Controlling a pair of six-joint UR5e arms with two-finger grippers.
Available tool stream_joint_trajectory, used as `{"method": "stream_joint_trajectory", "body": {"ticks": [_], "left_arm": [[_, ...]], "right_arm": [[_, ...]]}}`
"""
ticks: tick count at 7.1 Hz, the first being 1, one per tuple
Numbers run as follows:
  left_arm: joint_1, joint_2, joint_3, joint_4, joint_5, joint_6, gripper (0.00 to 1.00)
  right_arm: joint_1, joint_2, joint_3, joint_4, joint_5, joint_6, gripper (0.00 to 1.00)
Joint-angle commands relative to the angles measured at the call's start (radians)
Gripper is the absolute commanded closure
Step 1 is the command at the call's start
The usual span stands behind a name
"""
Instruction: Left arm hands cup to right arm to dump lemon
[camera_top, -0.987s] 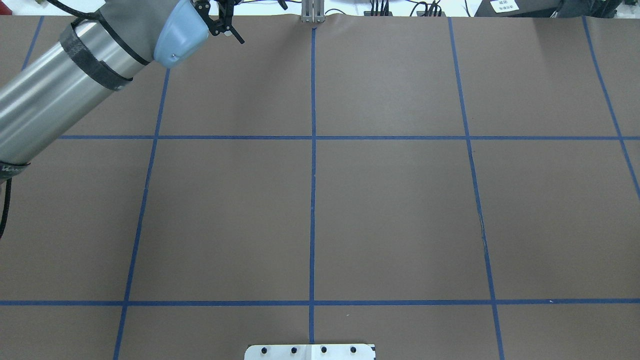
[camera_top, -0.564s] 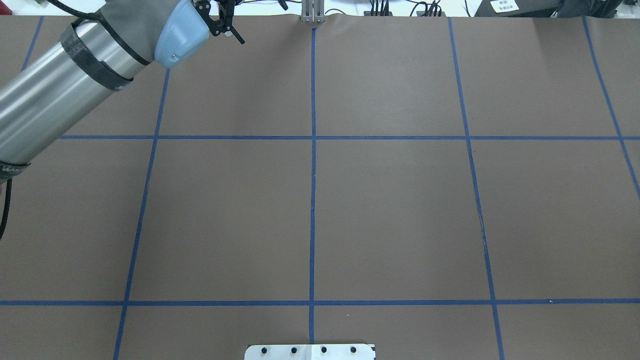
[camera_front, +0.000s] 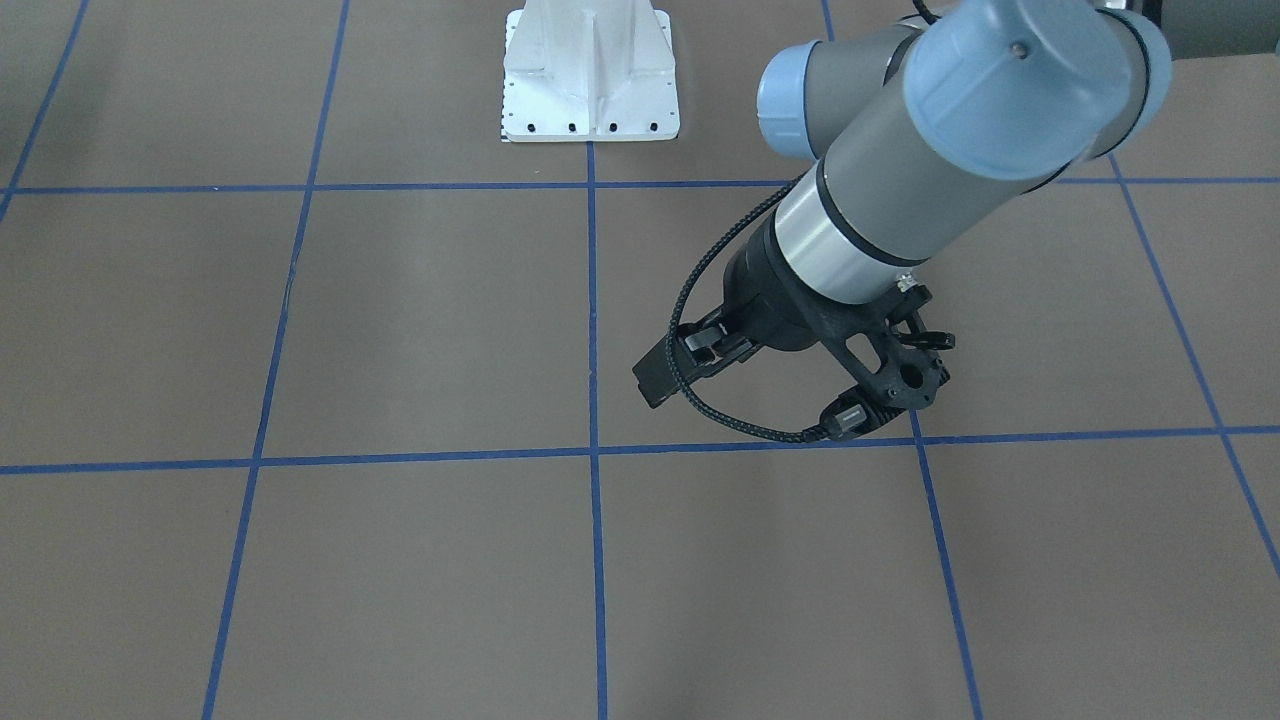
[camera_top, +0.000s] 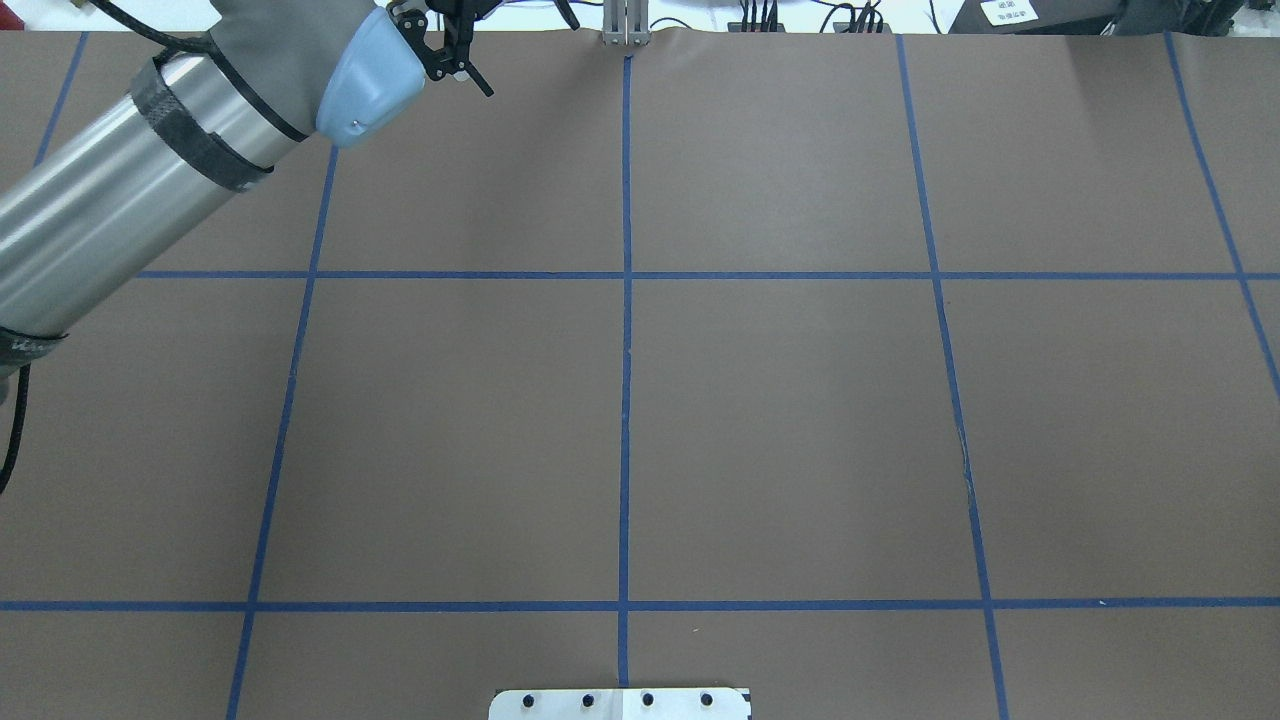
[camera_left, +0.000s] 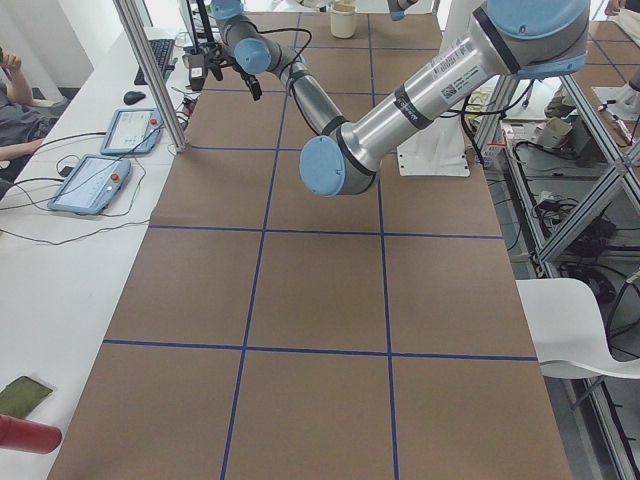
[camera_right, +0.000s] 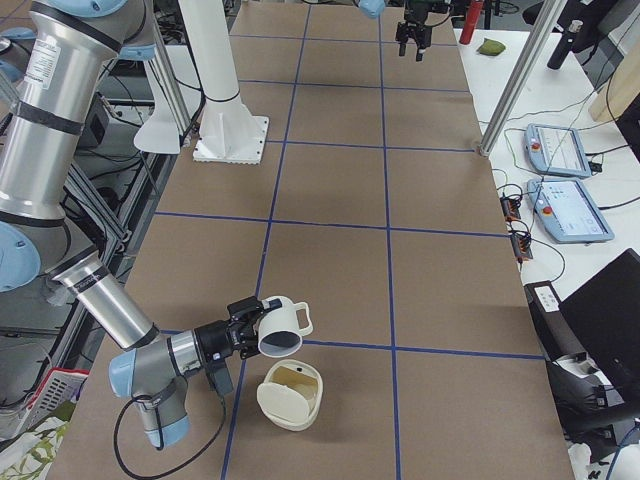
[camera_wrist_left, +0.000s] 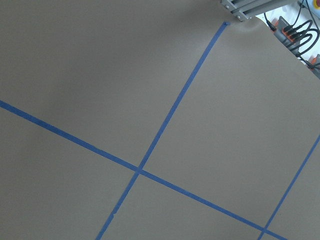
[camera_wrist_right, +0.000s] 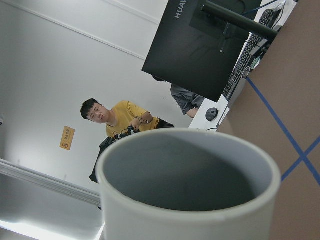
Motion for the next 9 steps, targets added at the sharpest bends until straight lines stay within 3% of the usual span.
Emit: {"method": "stream_joint_trajectory", "body": {"ticks": [1, 3, 4, 5, 6, 7, 8, 9], "left_arm": [[0.004, 0.002, 0.0, -0.001, 0.002, 0.0, 0.0], [0.004, 0.007, 0.0, -0.004, 0.002, 0.0, 0.0], [0.005, 0.007, 0.0, -0.007, 0.002, 0.002, 0.0], [0.005, 0.008, 0.0, -0.008, 0.002, 0.002, 0.0], [0.007, 0.016, 0.0, -0.005, 0.001, 0.027, 0.0], [0.005, 0.033, 0.0, -0.008, 0.001, 0.052, 0.0], [0.005, 0.037, 0.002, -0.008, 0.001, 0.069, 0.0], [0.005, 0.039, 0.002, -0.01, 0.001, 0.077, 0.0]], "right_arm": [[0.0, -0.016, -0.006, -0.045, 0.026, -0.275, 0.67], [0.002, -0.032, 0.0, -0.096, 0.027, -0.498, 0.68], [0.003, -0.032, 0.038, -0.157, 0.023, -0.561, 0.68], [0.014, -0.03, 0.134, -0.262, 0.029, -0.563, 0.68], [0.117, -0.016, 0.241, -0.408, 0.131, -0.574, 0.69], [0.282, 0.055, 0.371, -0.666, 0.328, -0.697, 0.69], [0.335, 0.103, 0.491, -0.91, 0.409, -0.829, 0.68], [0.339, 0.163, 0.568, -1.092, 0.41, -0.91, 0.69]]}}
